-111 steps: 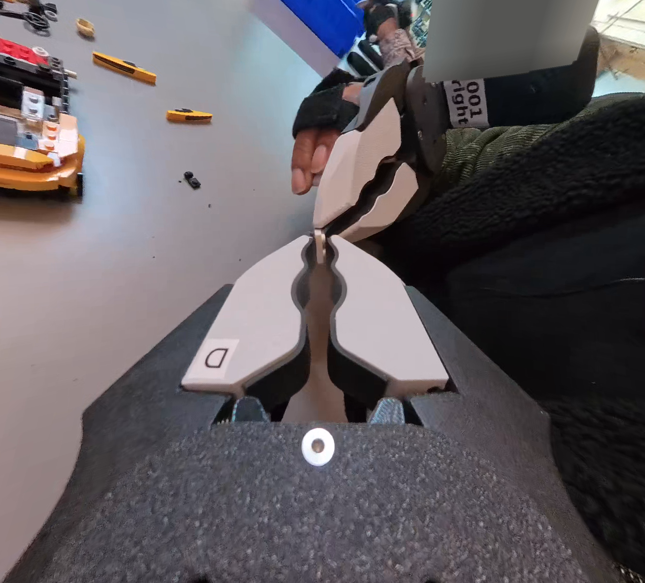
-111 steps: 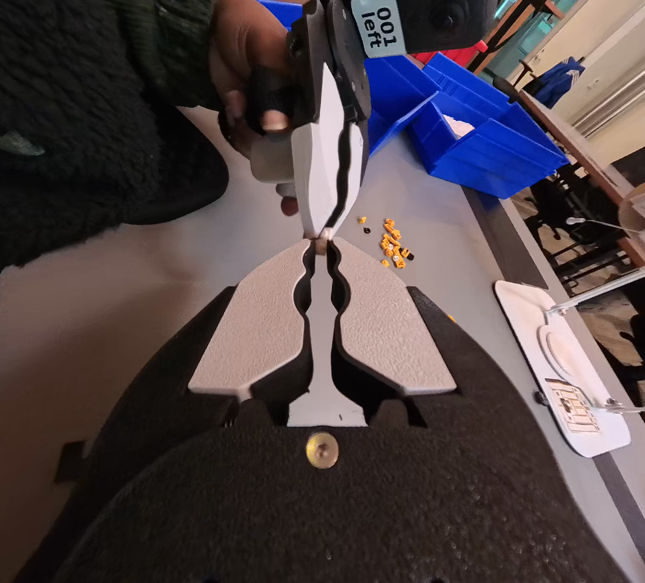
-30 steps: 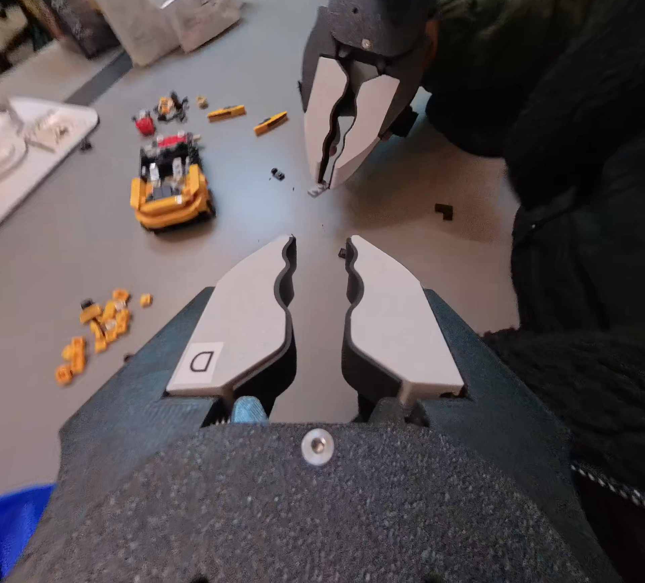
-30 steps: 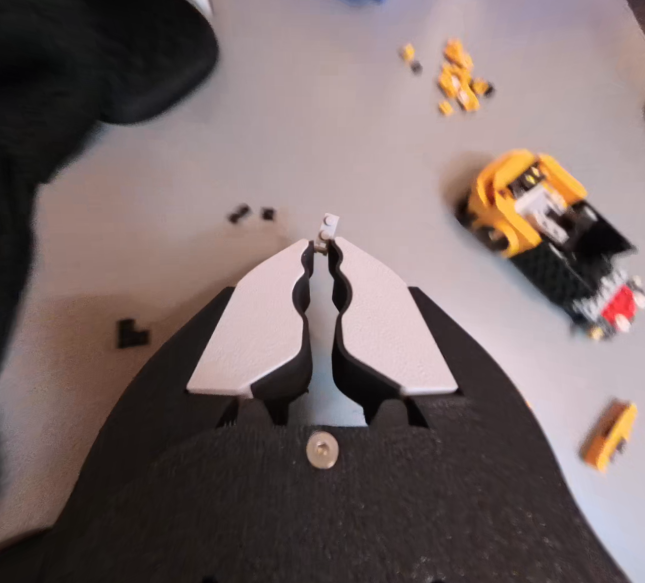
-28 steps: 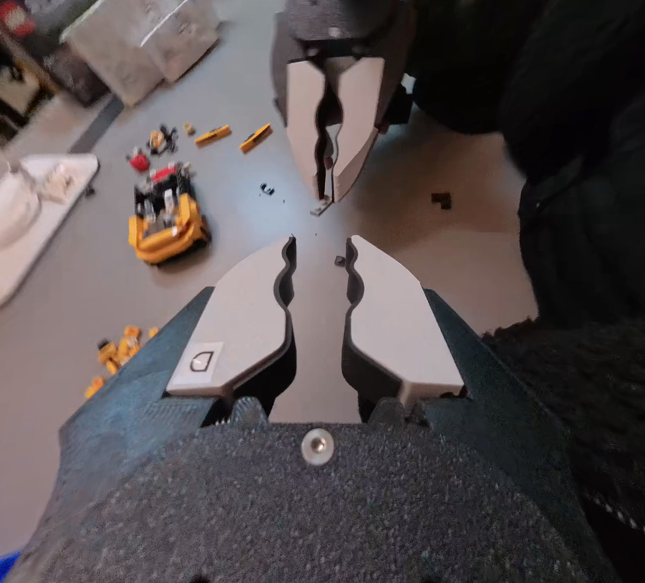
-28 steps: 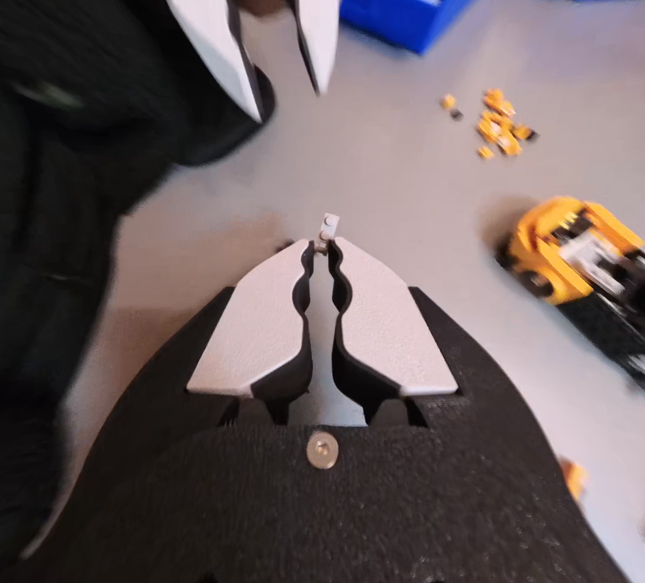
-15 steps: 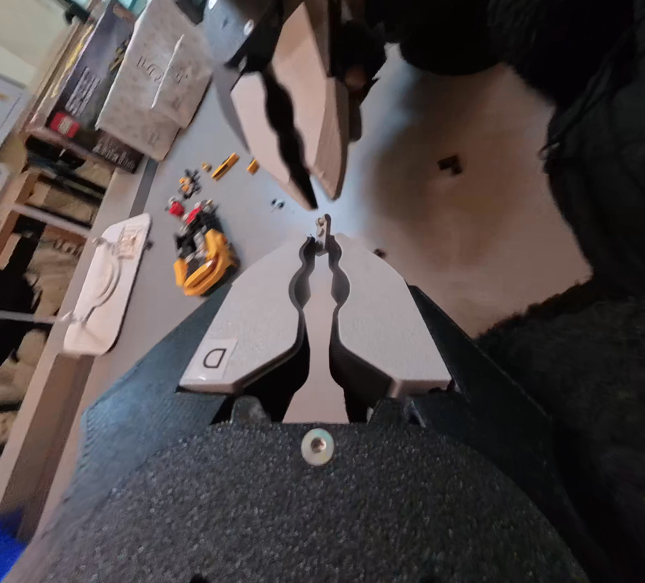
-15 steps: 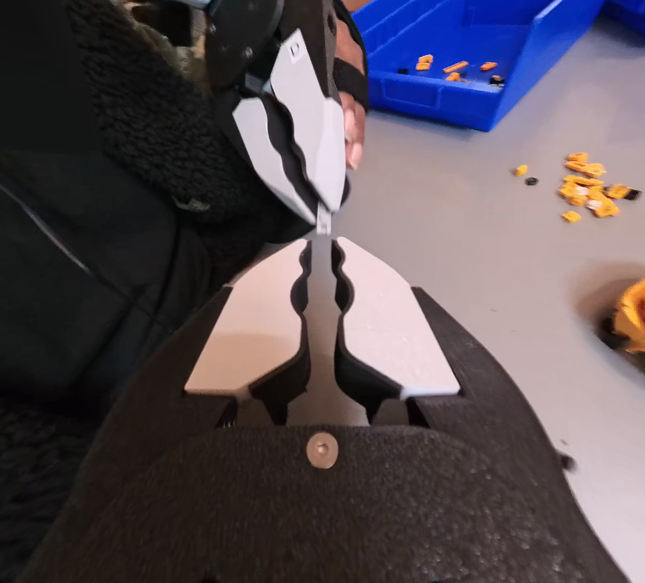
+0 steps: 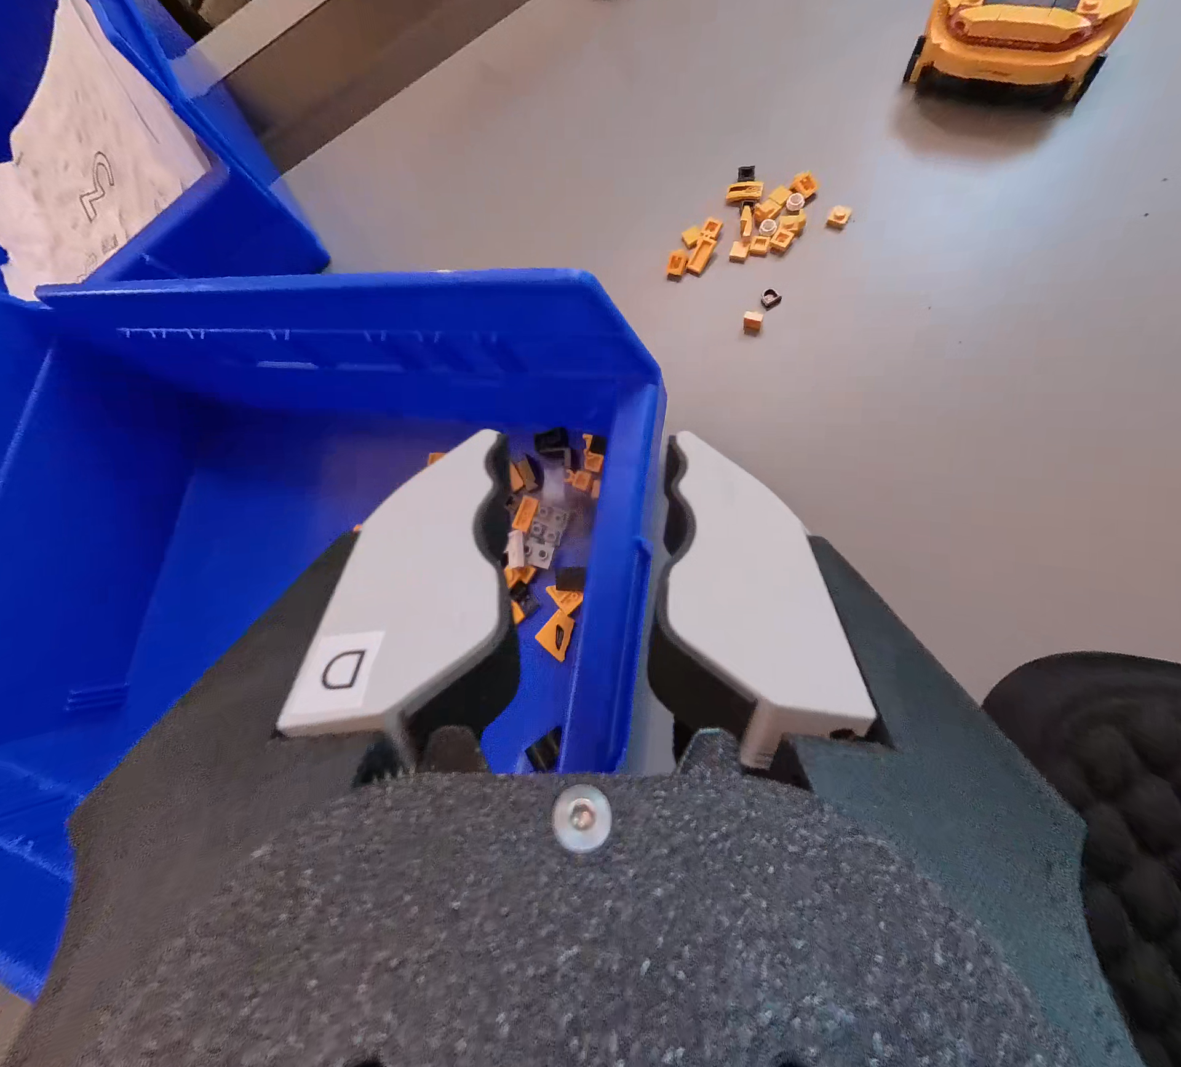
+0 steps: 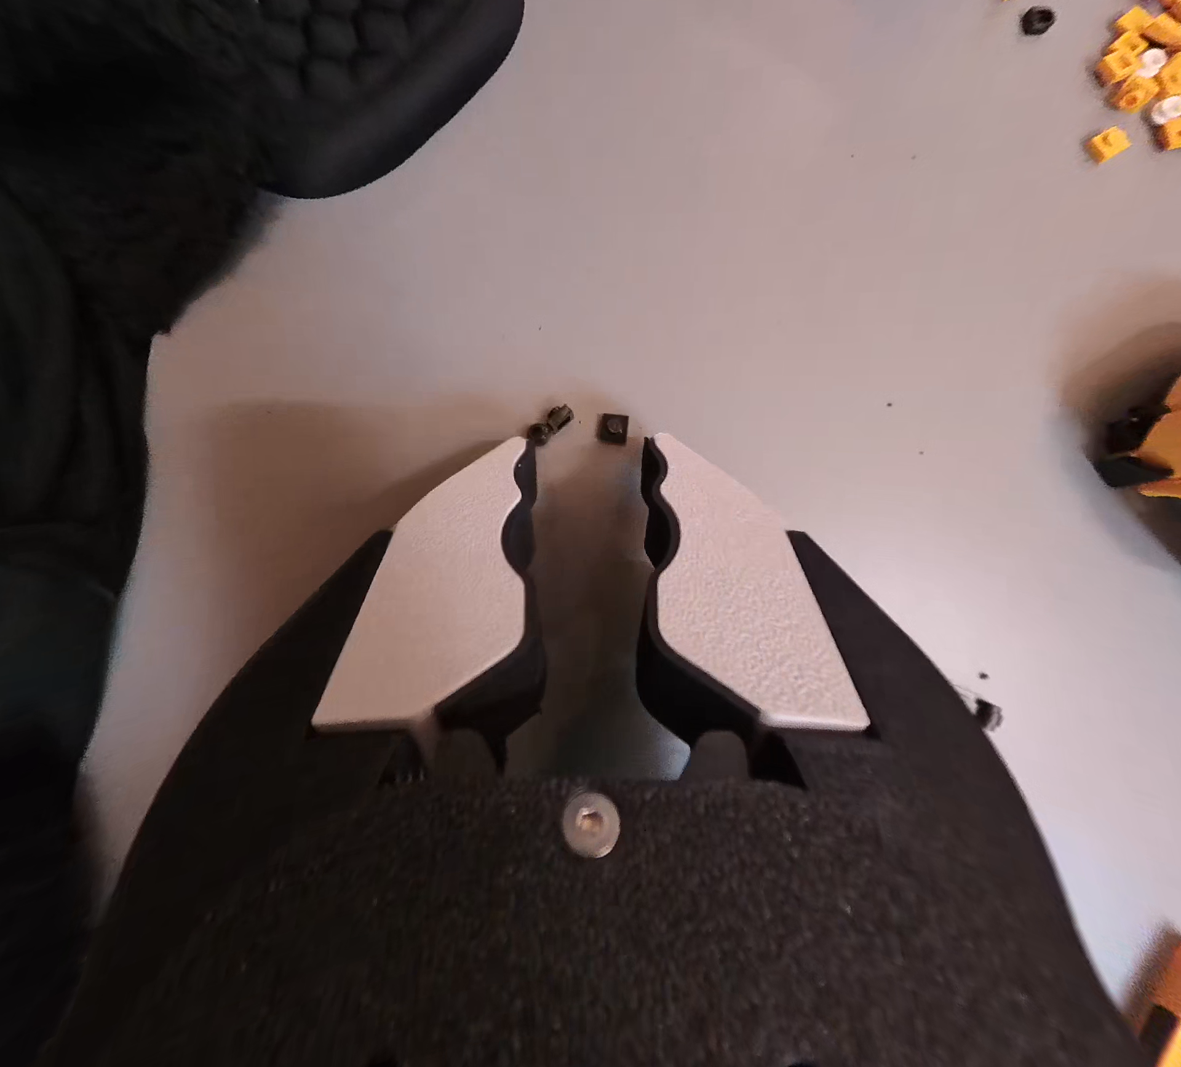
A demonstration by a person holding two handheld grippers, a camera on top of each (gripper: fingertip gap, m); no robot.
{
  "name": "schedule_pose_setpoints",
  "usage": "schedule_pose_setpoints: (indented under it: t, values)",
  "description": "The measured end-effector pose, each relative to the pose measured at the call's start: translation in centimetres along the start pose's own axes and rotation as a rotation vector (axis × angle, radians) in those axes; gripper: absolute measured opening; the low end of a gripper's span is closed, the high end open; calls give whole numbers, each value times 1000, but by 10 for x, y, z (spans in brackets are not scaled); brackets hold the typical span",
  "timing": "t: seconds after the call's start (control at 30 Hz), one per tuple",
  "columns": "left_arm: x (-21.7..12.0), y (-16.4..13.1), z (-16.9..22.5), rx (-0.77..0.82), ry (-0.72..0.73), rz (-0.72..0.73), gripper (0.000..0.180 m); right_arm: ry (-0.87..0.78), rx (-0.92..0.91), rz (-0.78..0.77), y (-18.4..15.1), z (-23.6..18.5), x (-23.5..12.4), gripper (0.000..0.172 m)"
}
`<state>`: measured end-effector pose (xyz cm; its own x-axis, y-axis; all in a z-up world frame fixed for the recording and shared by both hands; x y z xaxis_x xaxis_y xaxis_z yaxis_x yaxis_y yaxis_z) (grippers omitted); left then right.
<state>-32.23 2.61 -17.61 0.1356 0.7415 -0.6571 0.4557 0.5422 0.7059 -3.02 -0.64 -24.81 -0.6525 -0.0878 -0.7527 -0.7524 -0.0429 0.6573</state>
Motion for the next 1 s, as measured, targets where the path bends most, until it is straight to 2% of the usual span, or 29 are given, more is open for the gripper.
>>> schedule_pose_setpoints:
  t: [0.13,0.2,0.33,0.43,0.5,0.63,0.77,0.87,0.93,1.0]
  values:
    - [2,0,4,19,4,22,62,2,12,-32,3,-3,5,38]
    - [1,1,9,43,-16,41,63,-27,20,-52,4,-2,8,33]
    - [-7,14,45,100,-239,152,51,-16,30,-65,7,-1,10,14]
    - [-5,20,75,146,-380,178,45,-12,22,-56,8,1,11,13]
    - [1,21,88,174,-416,169,45,-30,15,-20,10,4,9,6]
    - [12,22,103,178,-457,169,42,-82,13,50,22,21,4,6]
    - [9,23,127,222,-587,175,35,-108,-2,72,31,34,1,6]
    - [8,22,146,282,-655,197,35,-67,-25,169,40,28,-5,6]
    - [5,25,160,344,-693,268,34,-42,-47,230,45,21,-8,6]
    - [2,26,171,362,-757,279,27,-46,-97,288,50,15,-12,6]
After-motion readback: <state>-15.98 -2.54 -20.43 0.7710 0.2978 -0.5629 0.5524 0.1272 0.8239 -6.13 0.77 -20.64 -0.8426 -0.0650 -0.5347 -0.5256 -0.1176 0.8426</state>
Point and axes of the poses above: each gripper's, where its closed fingertips meet, x out along the fingers, y out of its top, z = x × y across the jaws, the point moved 6 cm from there along -x, back along the fingers
